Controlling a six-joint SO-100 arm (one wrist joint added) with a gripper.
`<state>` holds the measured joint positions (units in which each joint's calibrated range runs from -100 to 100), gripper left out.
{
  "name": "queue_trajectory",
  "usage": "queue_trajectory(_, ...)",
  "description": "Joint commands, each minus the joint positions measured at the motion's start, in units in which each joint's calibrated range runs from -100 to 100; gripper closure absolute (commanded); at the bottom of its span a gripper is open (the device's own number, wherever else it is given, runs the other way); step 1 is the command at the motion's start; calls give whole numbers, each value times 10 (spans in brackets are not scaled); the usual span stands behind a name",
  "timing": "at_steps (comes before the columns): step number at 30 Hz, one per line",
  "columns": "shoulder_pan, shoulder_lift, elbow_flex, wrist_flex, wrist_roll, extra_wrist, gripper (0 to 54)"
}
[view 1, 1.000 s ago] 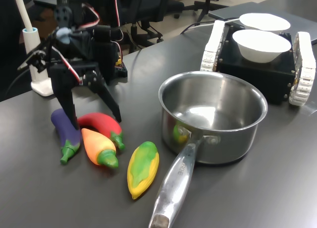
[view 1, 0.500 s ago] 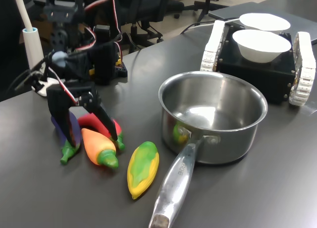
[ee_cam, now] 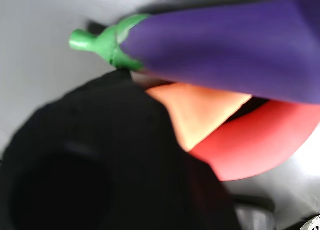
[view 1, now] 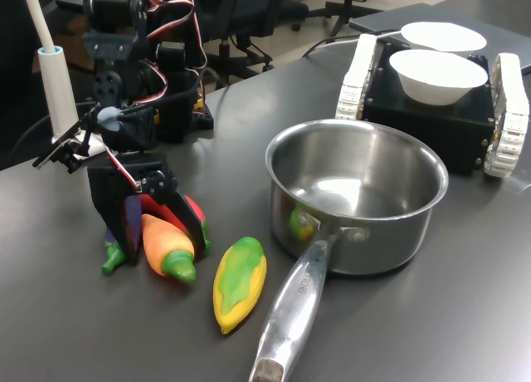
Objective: Pick up the carrot and place them in the pan
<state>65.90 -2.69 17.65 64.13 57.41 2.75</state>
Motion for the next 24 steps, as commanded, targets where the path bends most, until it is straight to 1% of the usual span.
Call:
queue_trajectory(1, 7, -11, -4, -16, -4, 14, 229)
queue_trajectory(6, 0, -12, -3, -17, -9, 20, 252)
queue_trajectory(11, -13, -11, 8, -26, -12, 30, 304)
queue_trajectory(15, -16, -11, 15, -34, -15, 32, 340)
queue_trajectory(18, -17, -12, 18, -40, -15, 33, 397)
queue_trajectory(20, -18, -12, 18, -42, -16, 37, 461)
queue_trajectory(21, -21, -12, 19, -43, -16, 41, 483)
queue_trajectory(22, -22, -12, 19, -44, -17, 42, 504)
queue_trajectory(24, -24, -12, 20, -44, -17, 44, 528)
